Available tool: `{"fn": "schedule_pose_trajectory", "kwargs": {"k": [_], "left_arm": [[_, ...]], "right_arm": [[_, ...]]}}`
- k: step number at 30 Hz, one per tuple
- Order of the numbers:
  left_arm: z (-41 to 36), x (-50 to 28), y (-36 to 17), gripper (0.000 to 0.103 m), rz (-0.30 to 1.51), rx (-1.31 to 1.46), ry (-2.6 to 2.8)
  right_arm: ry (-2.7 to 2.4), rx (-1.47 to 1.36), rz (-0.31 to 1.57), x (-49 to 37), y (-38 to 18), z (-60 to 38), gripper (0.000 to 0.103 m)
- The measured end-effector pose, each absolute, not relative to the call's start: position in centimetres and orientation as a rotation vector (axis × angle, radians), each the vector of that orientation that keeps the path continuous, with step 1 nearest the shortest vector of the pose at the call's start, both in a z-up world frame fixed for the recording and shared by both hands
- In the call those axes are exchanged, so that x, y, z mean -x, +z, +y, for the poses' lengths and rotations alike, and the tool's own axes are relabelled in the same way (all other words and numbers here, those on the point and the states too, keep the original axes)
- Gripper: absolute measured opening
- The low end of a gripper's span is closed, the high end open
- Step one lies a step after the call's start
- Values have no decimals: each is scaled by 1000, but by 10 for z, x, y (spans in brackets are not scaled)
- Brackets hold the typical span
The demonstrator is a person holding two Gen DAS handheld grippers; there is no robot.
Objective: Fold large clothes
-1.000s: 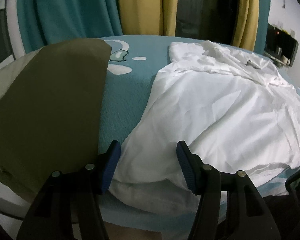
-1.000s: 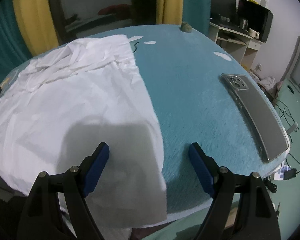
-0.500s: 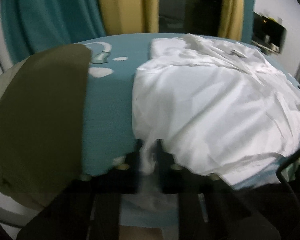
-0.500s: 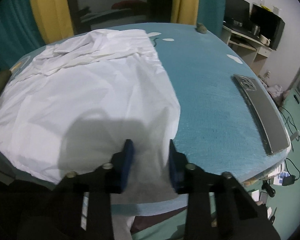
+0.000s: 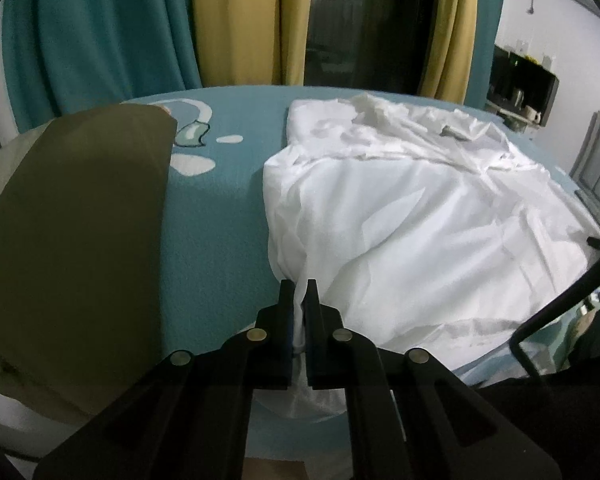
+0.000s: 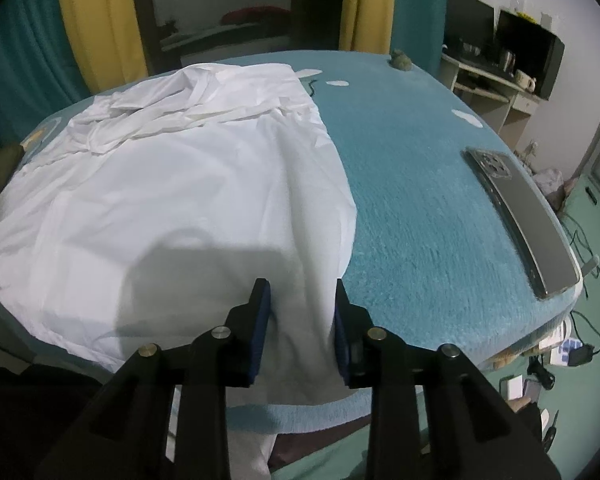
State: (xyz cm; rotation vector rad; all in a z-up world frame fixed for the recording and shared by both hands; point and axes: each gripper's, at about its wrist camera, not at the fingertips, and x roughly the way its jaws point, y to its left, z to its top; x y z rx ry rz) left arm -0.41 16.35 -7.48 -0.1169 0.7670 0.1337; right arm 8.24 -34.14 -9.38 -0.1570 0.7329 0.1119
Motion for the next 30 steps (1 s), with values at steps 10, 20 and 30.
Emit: {"fn": "schedule_pose_trajectory", "kwargs": {"k": [10,20,30], "left_arm": [[164,1,-37,4,629,132,105],[172,-21,-7,4,520,74,136],[182,-80,16,4,466,29,143]], "right_arm": [[99,183,642,-89,-61,-326,4],[102,169,533,-120,-17,-318,4],[134,144,468,-176,12,-316,4]]}}
